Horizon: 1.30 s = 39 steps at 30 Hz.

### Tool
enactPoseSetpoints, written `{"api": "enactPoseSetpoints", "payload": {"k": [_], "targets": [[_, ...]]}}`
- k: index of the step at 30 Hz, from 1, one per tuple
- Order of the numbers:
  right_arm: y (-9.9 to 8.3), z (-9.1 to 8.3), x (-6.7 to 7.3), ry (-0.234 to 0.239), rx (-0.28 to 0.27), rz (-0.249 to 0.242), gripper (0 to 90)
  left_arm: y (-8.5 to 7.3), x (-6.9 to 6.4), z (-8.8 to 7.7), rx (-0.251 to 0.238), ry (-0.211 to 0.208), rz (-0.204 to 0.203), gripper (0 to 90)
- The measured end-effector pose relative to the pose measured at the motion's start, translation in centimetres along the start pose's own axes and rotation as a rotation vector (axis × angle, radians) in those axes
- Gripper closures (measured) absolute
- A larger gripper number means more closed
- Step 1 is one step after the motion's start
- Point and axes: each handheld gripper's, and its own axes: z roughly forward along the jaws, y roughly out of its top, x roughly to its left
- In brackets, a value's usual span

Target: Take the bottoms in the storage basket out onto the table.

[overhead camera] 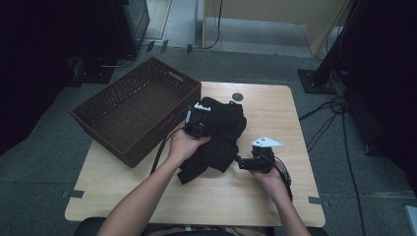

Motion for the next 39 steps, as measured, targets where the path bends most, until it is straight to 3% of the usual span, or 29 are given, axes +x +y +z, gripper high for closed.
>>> {"api": "enactPoseSetpoints", "payload": {"k": [3, 9, 17, 21, 23, 26, 29, 33, 39], "targets": [[0.0, -0.2, 0.2, -0.012, -0.021, -0.032, 14.7, -1.0, 0.3, 0.9, 0.008, 0.011, -0.002, 66.4], [0.1, -0.8, 0.5, -0.014, -0.069, -0.032, 15.3, -3.5, 0.7, 3.1, 0.046, 0.013, -0.002, 63.5], [0.5, -0.8, 0.7, 0.023, -0.098, -0.011, 25.2, -4.4, 1.0, 4.7, 0.04, 0.015, 0.005, 60.1], [0.8, -0.5, 1.2, 0.054, -0.11, -0.016, 32.5, -4.6, 1.1, 5.0, 0.028, 0.005, 0.002, 50.5], [0.8, 0.4, 1.5, 0.061, -0.084, -0.029, 36.4, -4.6, 1.2, 4.9, 0.02, -0.003, 0.007, 42.7], [0.8, 1.0, 1.7, 0.067, -0.062, -0.035, 39.1, -4.6, 1.3, 4.4, 0.021, -0.008, 0.025, 39.4], [0.7, 2.2, 1.8, 0.086, -0.02, -0.035, 44.3, -4.3, 1.5, 3.5, 0.025, -0.004, 0.025, 38.8], [0.3, 3.3, 1.7, 0.065, 0.037, -0.046, 46.6, -4.0, 1.6, 2.4, 0.039, 0.005, 0.038, 38.4], [0.2, 3.6, 1.9, 0.056, 0.039, -0.075, 44.7, -3.6, 1.7, 0.3, 0.033, 0.015, 0.066, 38.5]]}}
